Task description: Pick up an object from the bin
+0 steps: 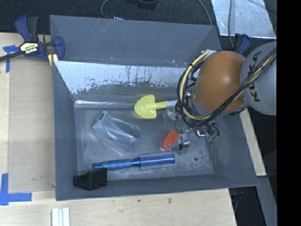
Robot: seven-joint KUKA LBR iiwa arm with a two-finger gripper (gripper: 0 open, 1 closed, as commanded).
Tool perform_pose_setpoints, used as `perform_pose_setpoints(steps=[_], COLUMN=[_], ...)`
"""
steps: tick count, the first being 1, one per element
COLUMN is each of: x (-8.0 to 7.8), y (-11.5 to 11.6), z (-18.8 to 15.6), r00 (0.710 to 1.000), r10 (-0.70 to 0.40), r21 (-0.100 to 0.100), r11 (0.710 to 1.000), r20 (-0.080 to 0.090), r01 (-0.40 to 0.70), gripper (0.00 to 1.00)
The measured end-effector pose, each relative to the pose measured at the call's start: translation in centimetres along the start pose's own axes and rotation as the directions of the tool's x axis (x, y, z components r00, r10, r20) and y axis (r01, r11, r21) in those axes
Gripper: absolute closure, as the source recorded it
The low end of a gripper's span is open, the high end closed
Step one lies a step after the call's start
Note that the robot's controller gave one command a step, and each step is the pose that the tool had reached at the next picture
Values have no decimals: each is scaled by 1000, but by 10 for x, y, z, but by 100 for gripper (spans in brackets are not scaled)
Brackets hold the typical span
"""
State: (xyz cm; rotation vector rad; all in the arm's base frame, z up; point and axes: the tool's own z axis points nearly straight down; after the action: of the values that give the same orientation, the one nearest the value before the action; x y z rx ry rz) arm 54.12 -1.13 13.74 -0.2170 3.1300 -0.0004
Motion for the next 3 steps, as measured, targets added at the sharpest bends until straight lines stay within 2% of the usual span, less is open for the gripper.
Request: perform_pose_setpoints(steps=[1, 2, 3], x=[-3, 8, 12], y=[2, -12, 5], z=[26, 41, 64], r00=[974, 998, 854], r10=[-225, -57, -520], r21=[0, -1, -2], r11=[974, 998, 854], r20=[-2, 1, -4], r01=[225, 57, 520], gripper=[0, 0, 100])
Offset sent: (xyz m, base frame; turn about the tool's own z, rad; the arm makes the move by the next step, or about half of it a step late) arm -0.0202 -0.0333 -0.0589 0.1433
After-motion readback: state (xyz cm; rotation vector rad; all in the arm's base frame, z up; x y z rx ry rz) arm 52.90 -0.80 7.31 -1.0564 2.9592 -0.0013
